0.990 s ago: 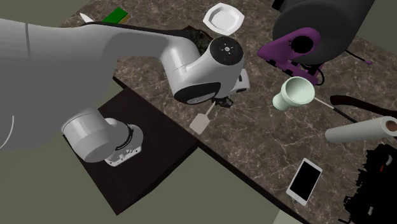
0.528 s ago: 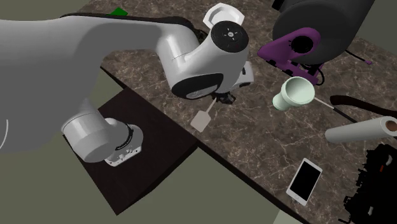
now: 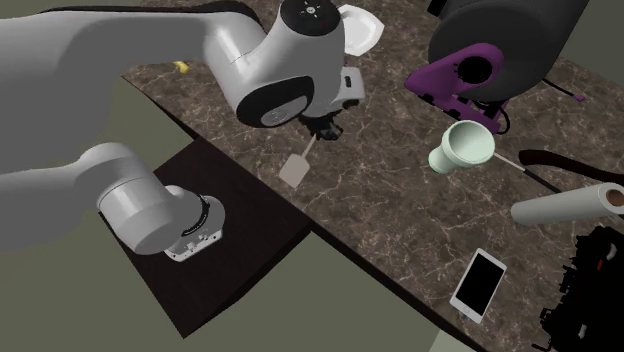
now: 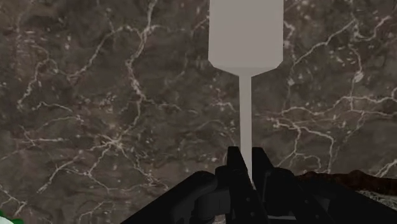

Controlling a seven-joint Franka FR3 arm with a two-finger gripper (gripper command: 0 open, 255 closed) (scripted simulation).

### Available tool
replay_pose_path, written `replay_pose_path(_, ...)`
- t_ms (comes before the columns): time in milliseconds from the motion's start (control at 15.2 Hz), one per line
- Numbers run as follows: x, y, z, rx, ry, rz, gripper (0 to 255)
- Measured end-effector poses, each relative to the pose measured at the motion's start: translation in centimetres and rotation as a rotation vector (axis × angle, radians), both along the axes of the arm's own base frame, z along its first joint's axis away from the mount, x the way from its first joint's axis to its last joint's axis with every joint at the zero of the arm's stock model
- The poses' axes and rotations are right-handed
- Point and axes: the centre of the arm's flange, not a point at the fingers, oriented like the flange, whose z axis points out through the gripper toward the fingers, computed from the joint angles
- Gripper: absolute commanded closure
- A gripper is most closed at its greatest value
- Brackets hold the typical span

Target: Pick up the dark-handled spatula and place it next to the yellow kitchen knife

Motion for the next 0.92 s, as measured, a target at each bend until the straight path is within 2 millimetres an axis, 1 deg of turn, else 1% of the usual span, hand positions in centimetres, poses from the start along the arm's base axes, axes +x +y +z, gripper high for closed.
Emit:
replay_pose_path(66,0.3,1.4,0.1,0.0,0.0,0.0,255)
replay_pose_path(264,-0.4,5.4,0.2,-0.001,0.0,0.0,255)
replay_pose_path(330,-0.3,6.9,0.1,-0.001,0.0,0.0,255)
replay_pose_path(528,-0.6,10.8,-0.2,0.0,0.0,0.0,255)
replay_pose_path(594,-0.9,11.8,-0.1,0.0,0.0,-0.001,255)
replay_pose_path(792,-1.0,16.1,0.0,-0.001,0.0,0.0,255)
replay_pose_path(924,-1.0,18.5,0.0,-0.001,0.0,0.0,255)
